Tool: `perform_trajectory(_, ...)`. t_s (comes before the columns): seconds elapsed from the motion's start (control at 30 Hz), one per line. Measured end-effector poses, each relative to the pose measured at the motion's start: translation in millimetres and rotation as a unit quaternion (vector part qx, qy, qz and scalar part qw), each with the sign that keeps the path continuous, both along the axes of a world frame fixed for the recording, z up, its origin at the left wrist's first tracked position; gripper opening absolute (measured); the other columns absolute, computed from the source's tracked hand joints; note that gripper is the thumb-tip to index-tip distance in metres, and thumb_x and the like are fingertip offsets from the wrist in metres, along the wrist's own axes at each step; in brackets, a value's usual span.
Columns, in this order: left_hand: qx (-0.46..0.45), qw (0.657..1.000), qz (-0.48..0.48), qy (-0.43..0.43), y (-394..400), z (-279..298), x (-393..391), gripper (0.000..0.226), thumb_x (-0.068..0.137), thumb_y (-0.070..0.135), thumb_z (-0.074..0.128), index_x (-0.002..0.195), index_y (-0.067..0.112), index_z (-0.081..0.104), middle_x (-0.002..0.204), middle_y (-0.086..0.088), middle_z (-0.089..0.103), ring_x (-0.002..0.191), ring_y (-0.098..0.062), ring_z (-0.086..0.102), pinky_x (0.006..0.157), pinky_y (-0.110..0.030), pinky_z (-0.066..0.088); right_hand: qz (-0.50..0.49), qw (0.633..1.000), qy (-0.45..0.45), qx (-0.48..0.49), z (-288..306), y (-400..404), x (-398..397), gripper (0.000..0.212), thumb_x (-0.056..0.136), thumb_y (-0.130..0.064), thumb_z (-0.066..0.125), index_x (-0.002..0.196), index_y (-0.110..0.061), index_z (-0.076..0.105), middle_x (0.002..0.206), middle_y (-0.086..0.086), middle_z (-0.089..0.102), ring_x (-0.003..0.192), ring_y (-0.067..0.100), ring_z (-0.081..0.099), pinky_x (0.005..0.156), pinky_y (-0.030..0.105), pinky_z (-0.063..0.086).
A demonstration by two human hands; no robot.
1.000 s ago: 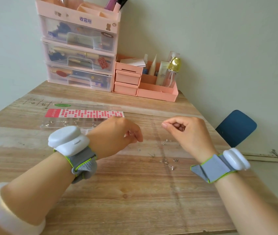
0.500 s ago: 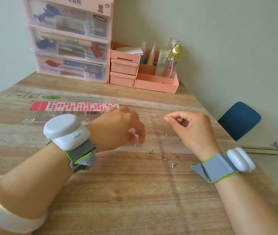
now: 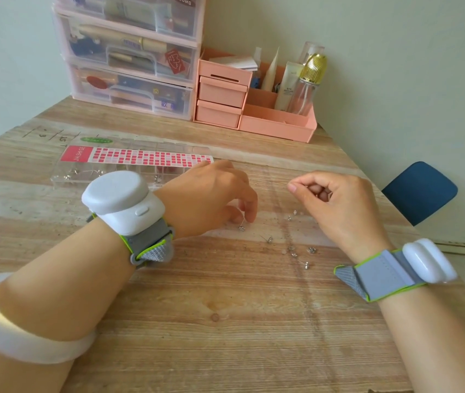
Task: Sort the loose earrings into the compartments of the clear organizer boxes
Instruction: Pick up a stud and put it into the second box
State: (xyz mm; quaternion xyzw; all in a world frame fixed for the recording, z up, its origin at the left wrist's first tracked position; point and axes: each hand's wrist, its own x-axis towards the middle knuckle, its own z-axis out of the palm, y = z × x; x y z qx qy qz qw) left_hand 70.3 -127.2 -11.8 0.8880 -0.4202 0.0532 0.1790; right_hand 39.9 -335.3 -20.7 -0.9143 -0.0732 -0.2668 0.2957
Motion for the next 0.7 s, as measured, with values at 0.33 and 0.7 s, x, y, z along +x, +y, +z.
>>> perform_trajectory(0.33,-0.029,0.999,-0.031,0.003,3.9,1.0,1.1,0.021,0.084,0.011,0.062,0.093,0.029,0.069,0.090,0.015,0.058,0.094,-0.009,0.046,0.090,-0.033,0.040,0.003,1.000,-0.006,-0.002,-1.2,-0.5,-1.0,0.008,0.081,-0.026,0.069,0.075,-0.027,0.073,0.056,-0.007,0.061,0.055,0.009,0.046,0.056,0.028,0.043)
perform_trajectory(0.7,-0.014,0.998,-0.035,0.048,5.2,3.4,-1.0,0.009,0.081,0.024,0.066,0.087,0.027,0.071,0.087,0.013,0.066,0.086,-0.003,0.056,0.087,-0.032,0.046,-0.007,1.000,-0.006,-0.006,-1.5,0.2,-1.1,0.009,0.081,-0.025,0.069,0.073,-0.026,0.073,0.050,-0.016,0.054,0.052,0.003,0.047,0.055,0.022,0.041)
